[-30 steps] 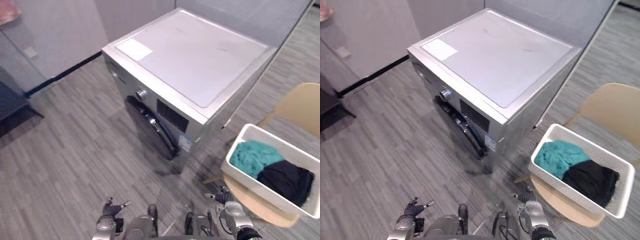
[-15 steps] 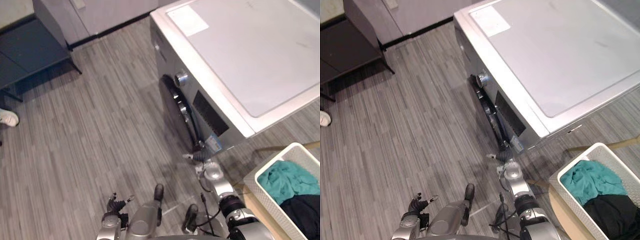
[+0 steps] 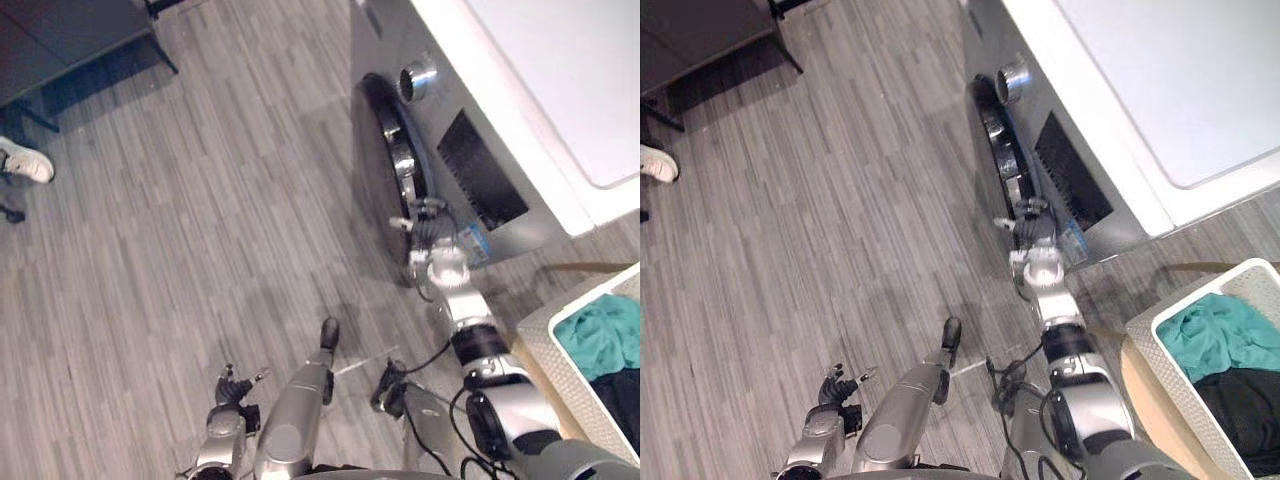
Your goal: Pick up the laundry basket with both hands and put the clothes into the washing machine.
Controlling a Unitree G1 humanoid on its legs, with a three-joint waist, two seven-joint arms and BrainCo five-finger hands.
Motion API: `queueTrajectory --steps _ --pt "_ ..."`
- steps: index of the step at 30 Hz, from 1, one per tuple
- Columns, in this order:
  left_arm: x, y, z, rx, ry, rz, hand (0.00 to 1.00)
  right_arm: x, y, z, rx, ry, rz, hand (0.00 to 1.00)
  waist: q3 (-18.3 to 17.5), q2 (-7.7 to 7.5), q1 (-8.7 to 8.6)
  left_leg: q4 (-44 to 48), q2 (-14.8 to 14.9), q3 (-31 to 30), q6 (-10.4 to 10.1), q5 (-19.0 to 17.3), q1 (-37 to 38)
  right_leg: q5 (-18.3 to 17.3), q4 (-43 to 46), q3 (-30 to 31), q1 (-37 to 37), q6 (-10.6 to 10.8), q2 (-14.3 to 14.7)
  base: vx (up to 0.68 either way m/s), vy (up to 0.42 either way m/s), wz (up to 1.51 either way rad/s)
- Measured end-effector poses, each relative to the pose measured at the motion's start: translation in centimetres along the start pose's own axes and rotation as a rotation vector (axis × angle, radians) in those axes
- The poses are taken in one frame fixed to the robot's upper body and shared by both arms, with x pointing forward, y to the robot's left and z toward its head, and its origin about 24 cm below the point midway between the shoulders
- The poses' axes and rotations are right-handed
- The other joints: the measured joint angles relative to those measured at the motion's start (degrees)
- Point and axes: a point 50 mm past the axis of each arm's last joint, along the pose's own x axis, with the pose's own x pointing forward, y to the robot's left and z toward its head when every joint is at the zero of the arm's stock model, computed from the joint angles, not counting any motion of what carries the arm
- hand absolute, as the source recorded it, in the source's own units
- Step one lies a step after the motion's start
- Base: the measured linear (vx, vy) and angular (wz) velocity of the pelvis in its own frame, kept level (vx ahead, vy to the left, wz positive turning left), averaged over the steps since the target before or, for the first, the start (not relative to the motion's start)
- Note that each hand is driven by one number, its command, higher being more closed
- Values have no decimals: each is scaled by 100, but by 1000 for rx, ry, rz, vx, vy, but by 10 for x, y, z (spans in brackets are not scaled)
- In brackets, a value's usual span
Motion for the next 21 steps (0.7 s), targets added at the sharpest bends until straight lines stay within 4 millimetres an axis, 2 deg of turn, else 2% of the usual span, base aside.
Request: queueTrajectory --steps 4,7,10,12,14,15,16,18,19,21 --pt "0 -4 4 8 -13 -15 0 7 7 24 18 -68 31 0 13 -1 126 -142 -28 -164 -16 183 -128 1 2 -85 -144 -1 2 -4 -41 21" --pt "2 -11 11 18 -34 -35 0 2 28 28 -11 -88 107 0 14 -1 177 -163 -38 -416 -70 241 -231 0 7 -307 -149 -1 14 30 -72 33" --pt "5 -19 27 15 -77 -55 0 -8 63 37 -12 -117 210 0 16 3 299 -163 -38 -628 -134 285 -313 -66 28 -535 -148 -56 27 29 -100 29" --pt "7 -27 44 19 -120 -70 0 -21 104 61 -40 -198 366 0 22 15 419 -167 -42 -857 -200 327 -417 -165 63 -793 -147 -104 31 11 -139 48" --pt "7 -39 60 23 -168 -93 0 -38 141 88 -29 -279 482 0 30 32 615 -170 -48 -1064 -249 353 -526 -271 108 -1076 -129 -145 29 16 -165 73" --pt "5 -48 72 24 -205 -118 0 -50 161 112 -21 -358 553 0 53 76 752 -170 -72 -1245 -304 390 -602 -321 155 -1309 -109 -166 21 44 -237 120" --pt "2 -58 85 28 -251 -147 0 -62 176 144 8 -456 612 0 73 116 893 -169 -161 -1522 -353 424 -695 -450 255 -1571 -88 -183 -35 48 -198 113" --pt "-1 -64 92 22 -279 -159 0 -67 180 166 39 -524 627 0 79 127 972 -169 -218 -1690 -389 450 -765 -526 348 -1762 -82 -185 -88 47 -139 86" --pt "-2 -67 97 16 -294 -167 0 -67 177 184 66 -571 622 0 80 129 1053 -170 -268 -1839 -419 472 -814 -574 427 -1882 -77 -166 -126 42 -106 80" --pt "-4 -72 101 26 -309 -182 0 -59 164 202 114 -607 569 0 81 130 1057 -171 -334 -1946 -455 500 -870 -631 536 -1960 -63 -139 -184 37 -87 69"
